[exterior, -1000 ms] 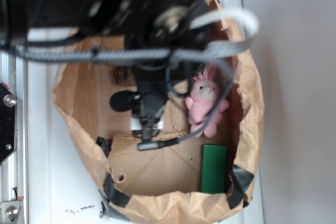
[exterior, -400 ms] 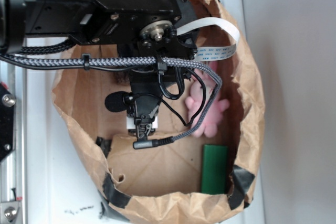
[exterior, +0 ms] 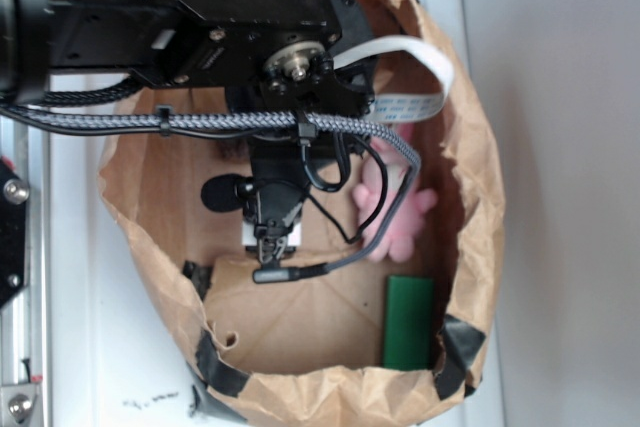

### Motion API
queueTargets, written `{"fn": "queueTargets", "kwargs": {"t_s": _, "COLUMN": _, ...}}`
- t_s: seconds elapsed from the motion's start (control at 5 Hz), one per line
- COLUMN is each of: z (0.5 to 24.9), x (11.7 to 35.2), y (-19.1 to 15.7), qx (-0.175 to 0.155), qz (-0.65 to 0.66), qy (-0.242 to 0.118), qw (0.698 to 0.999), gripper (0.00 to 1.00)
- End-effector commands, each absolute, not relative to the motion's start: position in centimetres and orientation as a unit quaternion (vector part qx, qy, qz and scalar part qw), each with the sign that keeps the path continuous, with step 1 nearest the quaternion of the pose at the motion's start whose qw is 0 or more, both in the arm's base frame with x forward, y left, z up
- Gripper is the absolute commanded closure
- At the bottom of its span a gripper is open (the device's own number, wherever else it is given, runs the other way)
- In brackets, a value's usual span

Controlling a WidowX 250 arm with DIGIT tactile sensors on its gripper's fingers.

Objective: Grab the rock.

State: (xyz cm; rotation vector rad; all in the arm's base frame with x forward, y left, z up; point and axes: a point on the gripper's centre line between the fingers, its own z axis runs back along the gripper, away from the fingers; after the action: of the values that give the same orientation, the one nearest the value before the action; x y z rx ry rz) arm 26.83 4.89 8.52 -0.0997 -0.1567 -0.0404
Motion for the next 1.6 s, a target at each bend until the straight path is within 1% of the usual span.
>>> {"fn": "queueTargets", "kwargs": {"t_s": 0.0, "z": 7.5, "x": 27.5, "y": 7.4, "qx": -0.018, "qz": -0.039, "qy": -0.074, "qw": 0.996, "gripper": 0.0}}
{"fn": "queueTargets", "kwargs": {"t_s": 0.2, "z": 7.0, "x": 27.8, "y": 7.1, "qx": -0.004, "qz": -0.048, "qy": -0.076, "qw": 0.996, "gripper": 0.0}}
{"fn": "queueTargets", "kwargs": {"t_s": 0.4, "z": 6.0, "x": 27.3, "y": 7.7, "qx": 0.023, "qz": -0.058, "qy": -0.058, "qw": 0.996, "gripper": 0.0}}
{"fn": "queueTargets", "kwargs": {"t_s": 0.6, "z": 5.4, "x": 26.2, "y": 8.0, "qx": 0.031, "qz": -0.074, "qy": -0.05, "qw": 0.996, "gripper": 0.0}}
{"fn": "queueTargets", "kwargs": {"t_s": 0.8, "z": 4.5, "x": 25.7, "y": 7.5, "qx": 0.02, "qz": -0.079, "qy": -0.049, "qw": 0.995, "gripper": 0.0}}
{"fn": "queueTargets", "kwargs": {"t_s": 1.0, "z": 3.6, "x": 24.4, "y": 6.6, "qx": 0.009, "qz": -0.086, "qy": -0.054, "qw": 0.995, "gripper": 0.0}}
{"fn": "queueTargets", "kwargs": {"t_s": 1.2, "z": 3.1, "x": 23.6, "y": 5.9, "qx": 0.012, "qz": -0.091, "qy": -0.057, "qw": 0.994, "gripper": 0.0}}
{"fn": "queueTargets", "kwargs": {"t_s": 1.4, "z": 3.2, "x": 23.7, "y": 5.4, "qx": 0.011, "qz": -0.083, "qy": -0.054, "qw": 0.995, "gripper": 0.0}}
